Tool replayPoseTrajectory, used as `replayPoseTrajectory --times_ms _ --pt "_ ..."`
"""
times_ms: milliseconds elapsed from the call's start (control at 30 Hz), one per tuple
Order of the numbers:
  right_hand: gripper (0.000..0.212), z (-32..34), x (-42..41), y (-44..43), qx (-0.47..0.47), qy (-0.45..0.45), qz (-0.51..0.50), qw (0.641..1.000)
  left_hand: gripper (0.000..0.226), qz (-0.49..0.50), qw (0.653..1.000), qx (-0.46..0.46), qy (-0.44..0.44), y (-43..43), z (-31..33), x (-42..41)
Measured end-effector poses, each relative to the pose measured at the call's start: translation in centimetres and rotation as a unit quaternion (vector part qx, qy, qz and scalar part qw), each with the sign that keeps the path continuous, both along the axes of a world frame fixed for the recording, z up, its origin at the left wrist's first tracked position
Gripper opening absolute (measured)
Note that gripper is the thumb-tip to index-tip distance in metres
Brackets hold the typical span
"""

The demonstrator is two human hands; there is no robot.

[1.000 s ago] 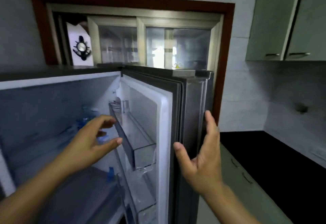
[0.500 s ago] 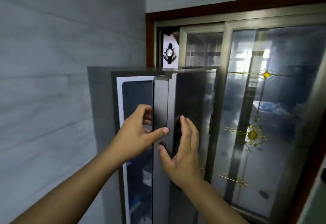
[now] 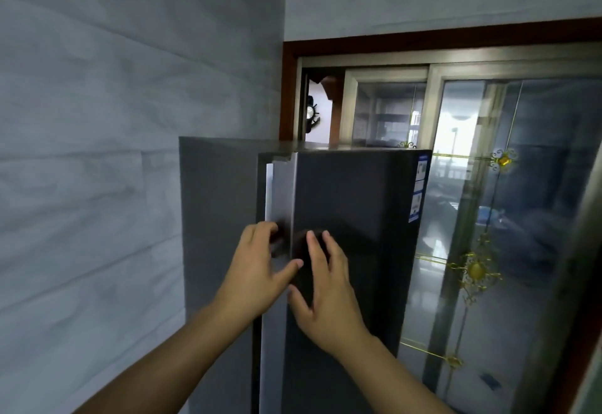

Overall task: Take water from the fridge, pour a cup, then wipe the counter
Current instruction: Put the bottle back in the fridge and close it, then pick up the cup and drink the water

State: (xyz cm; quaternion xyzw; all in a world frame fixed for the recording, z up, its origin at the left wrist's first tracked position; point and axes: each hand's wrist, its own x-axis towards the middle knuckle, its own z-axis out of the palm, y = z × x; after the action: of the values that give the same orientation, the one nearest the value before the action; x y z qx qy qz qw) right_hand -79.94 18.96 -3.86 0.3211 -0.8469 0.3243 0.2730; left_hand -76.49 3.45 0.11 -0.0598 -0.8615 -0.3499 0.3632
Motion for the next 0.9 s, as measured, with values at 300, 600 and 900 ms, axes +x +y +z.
replayPoseTrajectory --times_ms 300,600,900 --pt "0.088 -1.0 -1.3 -4.0 0.015 0.007 -0.040 0.999 0.025 -0.035 0.998 -0.044 0.015 -3.7 -1.0 -2.7" --pt "0.045 0.4 3.2 1.1 0.172 -0.078 -0.130 0.973 0.034 -0.095 0.993 -0.061 -0.027 -1.0 -5.0 1.2" --pt "0.037 -4.1 15.7 16.4 0.264 -0.285 -0.354 0.851 0.037 -0.207 0.886 -0.366 -0.194 13.7 -8.9 7.2"
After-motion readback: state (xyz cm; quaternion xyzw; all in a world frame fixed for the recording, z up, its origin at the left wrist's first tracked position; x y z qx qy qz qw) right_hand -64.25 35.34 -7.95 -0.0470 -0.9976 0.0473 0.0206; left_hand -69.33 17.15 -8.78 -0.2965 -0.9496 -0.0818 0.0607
